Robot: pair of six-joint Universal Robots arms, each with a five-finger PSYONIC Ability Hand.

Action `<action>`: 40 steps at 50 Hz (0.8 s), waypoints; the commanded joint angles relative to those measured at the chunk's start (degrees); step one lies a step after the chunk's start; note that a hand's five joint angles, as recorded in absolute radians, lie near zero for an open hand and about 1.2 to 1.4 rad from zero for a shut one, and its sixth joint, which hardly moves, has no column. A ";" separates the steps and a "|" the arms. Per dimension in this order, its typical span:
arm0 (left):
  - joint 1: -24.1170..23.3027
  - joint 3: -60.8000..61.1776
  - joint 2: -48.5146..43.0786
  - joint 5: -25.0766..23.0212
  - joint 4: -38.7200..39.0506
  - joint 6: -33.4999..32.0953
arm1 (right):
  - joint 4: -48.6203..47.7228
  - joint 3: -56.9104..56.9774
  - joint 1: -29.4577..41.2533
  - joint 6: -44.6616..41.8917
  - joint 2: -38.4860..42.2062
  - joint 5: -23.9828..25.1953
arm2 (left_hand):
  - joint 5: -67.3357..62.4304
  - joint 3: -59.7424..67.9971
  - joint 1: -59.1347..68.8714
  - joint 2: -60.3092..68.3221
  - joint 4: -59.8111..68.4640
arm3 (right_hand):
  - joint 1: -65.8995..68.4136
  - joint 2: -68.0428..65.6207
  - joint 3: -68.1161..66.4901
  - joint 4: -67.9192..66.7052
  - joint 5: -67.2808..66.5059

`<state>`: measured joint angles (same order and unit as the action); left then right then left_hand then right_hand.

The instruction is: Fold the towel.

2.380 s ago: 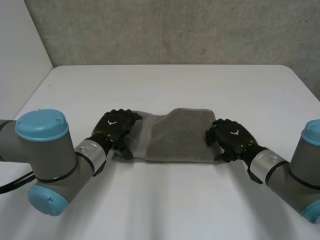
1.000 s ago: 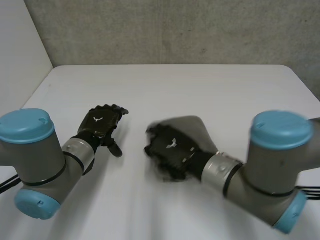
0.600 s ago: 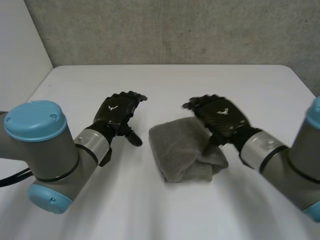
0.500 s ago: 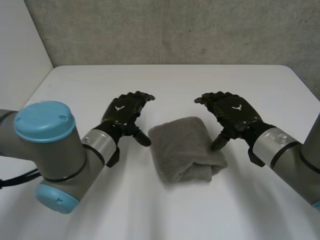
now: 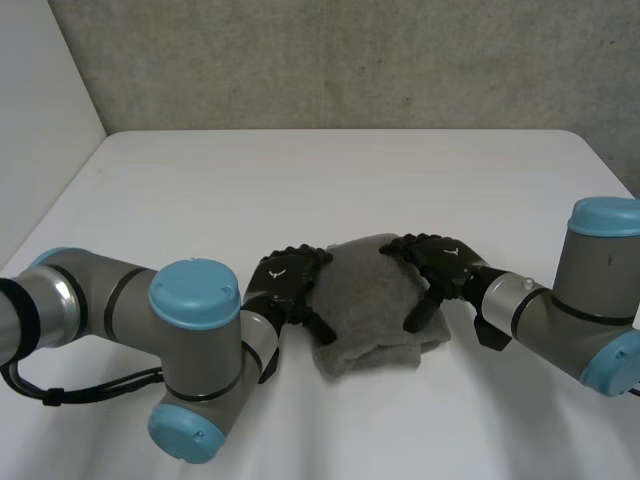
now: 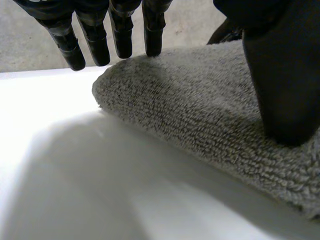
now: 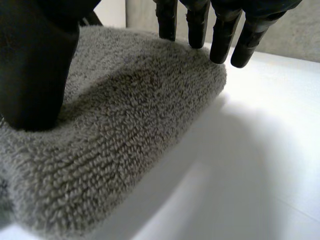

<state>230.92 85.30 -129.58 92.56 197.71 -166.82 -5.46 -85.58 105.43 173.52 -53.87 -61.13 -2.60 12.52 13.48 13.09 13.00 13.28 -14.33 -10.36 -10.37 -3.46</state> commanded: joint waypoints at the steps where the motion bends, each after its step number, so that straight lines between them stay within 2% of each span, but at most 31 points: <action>1: 0.14 0.04 0.02 0.69 -0.13 0.18 | 3.88 0.59 -0.23 -9.85 -0.18 -0.48 | 0.37 -2.52 -1.24 -0.86 -3.00 | -3.28 4.33 0.36 0.37 3.46; 7: -0.04 0.12 4.14 0.77 -0.39 0.45 | 4.67 -0.55 0.04 -10.13 -7.46 -1.36 | 1.04 -2.52 -1.92 -1.53 -3.00 | -3.28 4.33 0.36 0.37 3.46; 10: 0.05 0.21 8.61 1.91 -1.36 0.10 | 4.59 -0.73 0.12 -9.61 -11.87 -4.08 | 1.38 -2.52 -2.25 -1.87 -3.00 | -3.28 4.33 0.36 0.37 3.46; 11: 0.05 0.21 8.64 1.92 -1.36 0.10 | 4.24 -0.64 0.12 -9.08 -14.74 -6.61 | 1.38 -2.52 -2.25 -1.87 -3.00 | -3.28 4.33 0.36 0.37 3.46; 12: 0.49 0.21 11.77 3.05 -2.23 0.10 | 4.23 -0.64 0.12 -9.08 -14.77 -6.63 | 1.38 -2.52 -2.25 -1.87 -3.00 | -3.28 4.33 0.36 0.37 3.46; 13: 1.27 0.30 15.54 4.10 -3.11 -0.16 | 3.89 -0.38 0.21 -8.29 -17.30 -9.42 | 1.38 -2.52 -2.25 -1.87 -3.00 | -3.28 4.33 0.36 0.37 3.46; 14: 1.28 0.30 15.58 4.11 -3.12 -0.17 | 3.36 0.23 0.21 -6.98 -19.76 -13.45 | 1.38 -2.52 -2.25 -1.87 -3.00 | -3.28 4.33 0.36 0.37 3.46; 15: 2.50 0.21 17.93 4.55 -3.73 -0.25 | 3.36 0.24 0.21 -6.97 -19.78 -13.49 | 1.71 -2.52 -2.59 -2.20 -3.00 | -3.28 4.33 0.36 0.37 3.46; 16: 2.51 0.21 17.95 4.55 -3.74 -0.26 | 2.49 0.93 0.21 -5.58 -21.78 -17.67 | 1.72 -2.52 -2.59 -2.20 -3.00 | -3.28 4.33 0.36 0.37 3.46; 17: 4.51 0.21 20.91 4.64 -4.17 -0.69 | 1.78 1.81 0.30 -4.52 -23.02 -20.75 | 2.60 -2.52 -3.48 -3.09 -3.00 | -3.28 4.33 0.36 0.37 3.46; 18: 6.10 0.04 22.68 4.64 -4.52 -1.13 | 1.77 1.82 0.30 -4.51 -23.03 -20.78 | 2.60 -2.52 -3.48 -3.09 -3.00 | -3.28 4.33 0.36 0.37 3.46; 20: 7.68 -0.22 24.70 4.64 -5.14 -2.18 | 1.42 3.57 0.21 -3.54 -25.57 -25.86 | 2.60 -2.52 -3.48 -3.09 -3.00 | -3.28 4.33 0.36 0.37 3.46; 22: 9.19 -0.58 26.13 4.20 -5.76 -3.51 | 1.51 4.27 0.21 -3.54 -26.28 -27.36 | 2.60 -2.52 -3.48 -3.09 -3.00 | -3.28 4.33 0.36 0.37 3.46; 26: 12.52 -2.07 27.71 4.20 -9.52 -6.84 | 1.69 4.90 0.30 -3.36 -26.90 -27.99 | 2.60 -2.52 -3.48 -3.09 -3.00 | -3.28 4.33 0.36 0.37 3.46; 32: 13.06 -4.18 27.80 3.33 -15.42 -7.73 | 2.04 3.84 0.30 -3.28 -28.40 -27.82 | 2.60 -2.52 -3.48 -3.09 -3.00 | -3.28 4.33 0.36 0.37 3.46; 40: 13.15 -4.79 27.80 3.15 -16.39 -7.90 | 2.83 3.75 0.48 -3.19 -28.40 -27.46 | 2.60 -2.52 -3.48 -3.09 -3.00 | -3.28 4.33 0.36 0.37 3.46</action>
<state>244.25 80.93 -101.62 95.79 181.88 -174.76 -3.16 -81.69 105.77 170.29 -82.45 -89.10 -2.47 12.52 13.48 13.03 13.00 12.34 -14.32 -10.36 -10.37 -3.47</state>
